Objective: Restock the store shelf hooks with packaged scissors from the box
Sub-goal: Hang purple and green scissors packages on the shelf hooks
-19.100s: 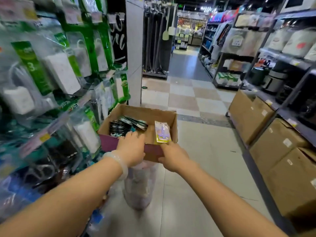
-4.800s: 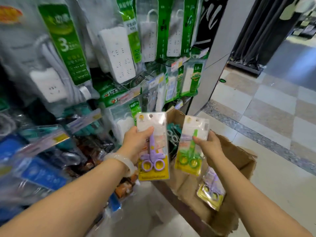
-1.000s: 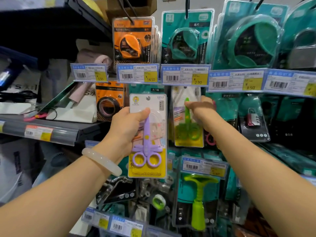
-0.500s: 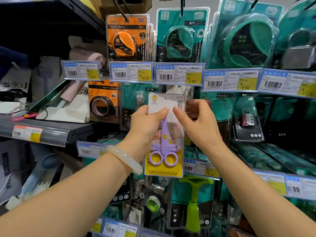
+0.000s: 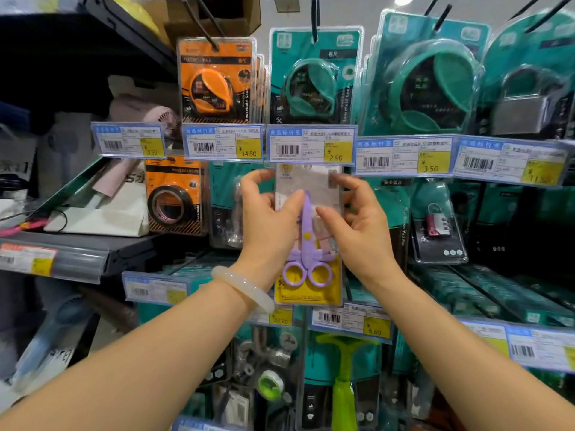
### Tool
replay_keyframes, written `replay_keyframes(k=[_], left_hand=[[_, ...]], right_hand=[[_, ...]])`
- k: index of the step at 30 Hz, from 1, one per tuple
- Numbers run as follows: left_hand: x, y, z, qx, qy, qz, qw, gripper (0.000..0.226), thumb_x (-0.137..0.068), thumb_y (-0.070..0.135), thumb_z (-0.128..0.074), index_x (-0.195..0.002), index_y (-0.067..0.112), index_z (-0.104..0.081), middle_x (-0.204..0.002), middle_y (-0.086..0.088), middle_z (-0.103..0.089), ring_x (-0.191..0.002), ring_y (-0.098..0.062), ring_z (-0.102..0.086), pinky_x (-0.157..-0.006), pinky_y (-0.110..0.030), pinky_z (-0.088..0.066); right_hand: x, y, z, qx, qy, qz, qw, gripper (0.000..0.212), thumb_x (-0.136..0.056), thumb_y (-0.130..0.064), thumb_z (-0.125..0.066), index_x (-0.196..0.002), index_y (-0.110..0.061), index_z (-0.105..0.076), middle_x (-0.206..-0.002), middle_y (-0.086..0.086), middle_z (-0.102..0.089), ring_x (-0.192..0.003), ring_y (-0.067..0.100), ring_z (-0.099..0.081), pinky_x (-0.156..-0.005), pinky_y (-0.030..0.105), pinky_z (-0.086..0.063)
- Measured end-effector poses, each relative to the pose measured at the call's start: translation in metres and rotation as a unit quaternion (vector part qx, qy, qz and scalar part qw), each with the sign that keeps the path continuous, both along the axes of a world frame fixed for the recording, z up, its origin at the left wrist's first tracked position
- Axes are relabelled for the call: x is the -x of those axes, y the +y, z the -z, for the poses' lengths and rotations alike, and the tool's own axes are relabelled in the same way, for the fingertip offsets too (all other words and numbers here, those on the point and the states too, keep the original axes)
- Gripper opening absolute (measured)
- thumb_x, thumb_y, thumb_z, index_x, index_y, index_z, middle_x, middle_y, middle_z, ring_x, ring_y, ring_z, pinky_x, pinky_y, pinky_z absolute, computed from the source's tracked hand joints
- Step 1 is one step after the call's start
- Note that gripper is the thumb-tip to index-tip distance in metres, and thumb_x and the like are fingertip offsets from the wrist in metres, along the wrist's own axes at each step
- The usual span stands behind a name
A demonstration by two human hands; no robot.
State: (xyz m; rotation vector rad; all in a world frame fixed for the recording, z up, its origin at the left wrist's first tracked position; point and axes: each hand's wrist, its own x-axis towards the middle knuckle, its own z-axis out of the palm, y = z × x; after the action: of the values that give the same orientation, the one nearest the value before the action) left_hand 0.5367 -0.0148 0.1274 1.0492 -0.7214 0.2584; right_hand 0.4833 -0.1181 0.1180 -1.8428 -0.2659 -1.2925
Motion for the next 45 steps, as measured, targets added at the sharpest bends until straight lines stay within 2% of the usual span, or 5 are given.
replay_keyframes(k=[4,11,15,21,45], left_hand=[[0.0,-0.002,0.004,0.014,-0.055,-0.022,0.998,0.03,-0.087,-0.001,-0.058,-0.093,0.027,-0.049,-0.081,-0.002,-0.062,-0.071,-0.014,-0.062,-0.064,-0.027,-0.054],[-0.002,-0.003,-0.007,0.042,-0.051,-0.013,0.998,0.026,-0.086,-0.002,-0.059,-0.091,0.022,-0.05,-0.07,0.006,-0.059,-0.057,0.002,-0.059,-0.057,-0.017,-0.052],[-0.008,-0.006,-0.009,0.04,-0.023,-0.014,0.999,0.026,-0.087,0.003,-0.062,-0.092,0.026,-0.05,-0.071,-0.004,-0.062,-0.068,-0.021,-0.062,-0.067,-0.038,-0.055],[-0.012,-0.01,-0.006,0.05,-0.002,-0.005,0.999,0.028,-0.086,0.0,-0.061,-0.102,0.02,-0.051,-0.082,-0.007,-0.066,-0.071,-0.017,-0.066,-0.069,-0.034,-0.058],[-0.017,-0.004,-0.014,0.029,-0.052,0.057,0.997,0.033,-0.086,-0.003,-0.06,-0.116,0.008,-0.055,-0.116,-0.018,-0.064,-0.107,-0.029,-0.064,-0.093,-0.044,-0.052]], right_hand=[[-0.001,-0.001,0.004,0.01,-0.015,-0.02,1.0,0.043,-0.087,-0.001,-0.058,-0.114,-0.033,-0.05,-0.116,-0.016,-0.055,-0.098,0.006,-0.056,-0.087,0.027,-0.048],[-0.009,-0.002,-0.005,0.004,-0.027,-0.013,1.0,0.042,-0.088,-0.004,-0.058,-0.125,-0.021,-0.048,-0.124,-0.004,-0.055,-0.116,0.019,-0.056,-0.099,0.037,-0.047],[-0.017,-0.003,-0.004,0.005,-0.036,0.005,0.999,0.042,-0.089,-0.008,-0.057,-0.13,-0.013,-0.048,-0.125,-0.002,-0.055,-0.113,0.016,-0.055,-0.101,0.035,-0.046],[-0.024,-0.002,0.007,0.031,-0.033,0.004,0.999,0.048,-0.09,-0.013,-0.051,-0.135,-0.022,-0.038,-0.131,-0.017,-0.044,-0.129,0.007,-0.043,-0.111,0.03,-0.036],[-0.022,-0.009,-0.001,0.014,-0.046,-0.05,0.998,0.052,-0.09,-0.001,-0.052,-0.138,-0.006,-0.036,-0.127,-0.015,-0.045,-0.114,-0.015,-0.047,-0.096,0.007,-0.038]])
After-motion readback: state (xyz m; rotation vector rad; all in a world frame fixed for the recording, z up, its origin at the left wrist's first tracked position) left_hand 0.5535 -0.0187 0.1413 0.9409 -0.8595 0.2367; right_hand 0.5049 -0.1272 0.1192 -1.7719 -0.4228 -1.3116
